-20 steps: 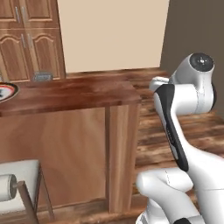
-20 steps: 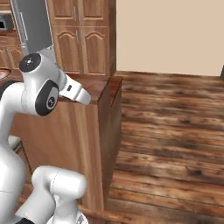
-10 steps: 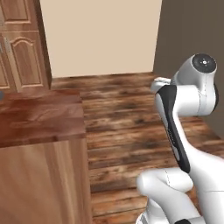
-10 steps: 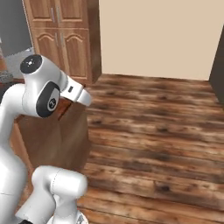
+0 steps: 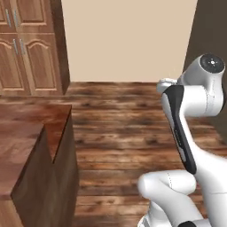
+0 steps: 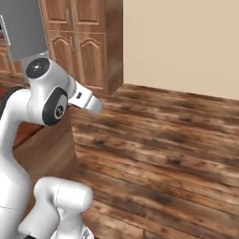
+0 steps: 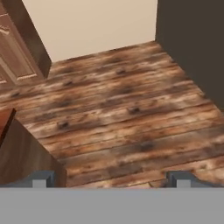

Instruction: Take the cheese, chicken drumstick, and lemon from the fridge and place them on the plate on the dining counter to create an appetizer plate.

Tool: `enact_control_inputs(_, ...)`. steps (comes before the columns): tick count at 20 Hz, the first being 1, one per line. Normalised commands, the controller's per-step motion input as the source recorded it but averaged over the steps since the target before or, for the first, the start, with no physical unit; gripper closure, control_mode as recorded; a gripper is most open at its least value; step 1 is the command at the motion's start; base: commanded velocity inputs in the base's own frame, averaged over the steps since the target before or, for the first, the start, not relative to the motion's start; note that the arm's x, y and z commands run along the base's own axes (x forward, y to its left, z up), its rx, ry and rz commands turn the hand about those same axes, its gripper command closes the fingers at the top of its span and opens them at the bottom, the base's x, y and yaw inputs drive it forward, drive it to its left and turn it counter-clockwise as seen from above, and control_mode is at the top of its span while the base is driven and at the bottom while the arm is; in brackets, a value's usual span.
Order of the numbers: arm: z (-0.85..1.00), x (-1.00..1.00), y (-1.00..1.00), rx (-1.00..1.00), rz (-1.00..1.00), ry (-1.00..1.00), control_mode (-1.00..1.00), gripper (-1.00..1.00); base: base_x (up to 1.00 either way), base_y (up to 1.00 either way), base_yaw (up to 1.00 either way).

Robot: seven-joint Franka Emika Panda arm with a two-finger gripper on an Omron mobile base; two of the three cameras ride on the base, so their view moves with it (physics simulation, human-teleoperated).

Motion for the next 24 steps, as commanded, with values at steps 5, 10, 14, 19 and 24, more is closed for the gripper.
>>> enact_control_inputs(5,0.00,0.00,0.00,0.00,0.00,0.00,1.00,-1.00,1.00,-0.58,0.40)
enact_control_inputs(10,0.00,0.00,0.00,0.00,0.00,0.00,1.00,-1.00,1.00,-0.58,0.38)
enact_control_inputs(14,0.00,0.00,0.00,0.00,0.00,0.00,1.00,-1.00,1.00,-0.59,0.40)
enact_control_inputs(19,0.00,0.00,0.00,0.00,0.00,0.00,1.00,-1.00,1.00,-0.65,0.41)
enact_control_inputs(24,0.00,0.00,0.00,0.00,0.00,0.00,1.00,-1.00,1.00,-0.61,0.45)
